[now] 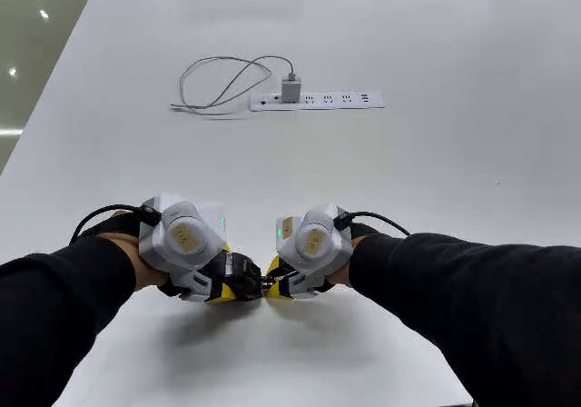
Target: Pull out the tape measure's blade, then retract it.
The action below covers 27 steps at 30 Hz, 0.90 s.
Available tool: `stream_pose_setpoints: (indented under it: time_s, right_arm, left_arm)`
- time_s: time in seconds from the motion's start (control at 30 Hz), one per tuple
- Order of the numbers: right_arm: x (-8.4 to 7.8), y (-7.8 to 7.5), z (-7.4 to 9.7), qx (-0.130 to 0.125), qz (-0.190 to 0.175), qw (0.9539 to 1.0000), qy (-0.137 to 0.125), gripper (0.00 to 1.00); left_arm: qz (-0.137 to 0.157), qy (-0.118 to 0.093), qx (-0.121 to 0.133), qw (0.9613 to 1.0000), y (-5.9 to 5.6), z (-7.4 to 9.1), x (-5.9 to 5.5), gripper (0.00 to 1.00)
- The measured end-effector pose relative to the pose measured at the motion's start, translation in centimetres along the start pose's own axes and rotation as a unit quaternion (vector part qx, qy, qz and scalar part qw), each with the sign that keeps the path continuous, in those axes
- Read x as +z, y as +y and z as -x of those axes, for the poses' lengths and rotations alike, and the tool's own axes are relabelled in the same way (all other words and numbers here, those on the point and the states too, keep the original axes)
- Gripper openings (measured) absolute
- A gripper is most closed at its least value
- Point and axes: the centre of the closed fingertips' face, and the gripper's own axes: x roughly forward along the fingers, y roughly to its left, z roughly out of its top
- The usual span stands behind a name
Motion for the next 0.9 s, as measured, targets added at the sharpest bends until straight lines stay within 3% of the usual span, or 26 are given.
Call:
stream_pose_setpoints:
  time_s: [0.47, 0.9]
  right_arm:
    - [-0.5, 0.0, 0.5, 0.003, -0.013, 0.9999, -0.002, 0.1]
    - [-1.5, -0.1, 1.1, 0.004, -0.019, 0.9998, 0.0, 0.1]
  left_arm:
    - [0.017, 0.001, -0.022, 0.9996, -0.2, -0.1, -0.5, 0.32]
    - [0.014, 0.002, -0.017, 0.9998, -0.1, -0.2, -0.5, 0.32]
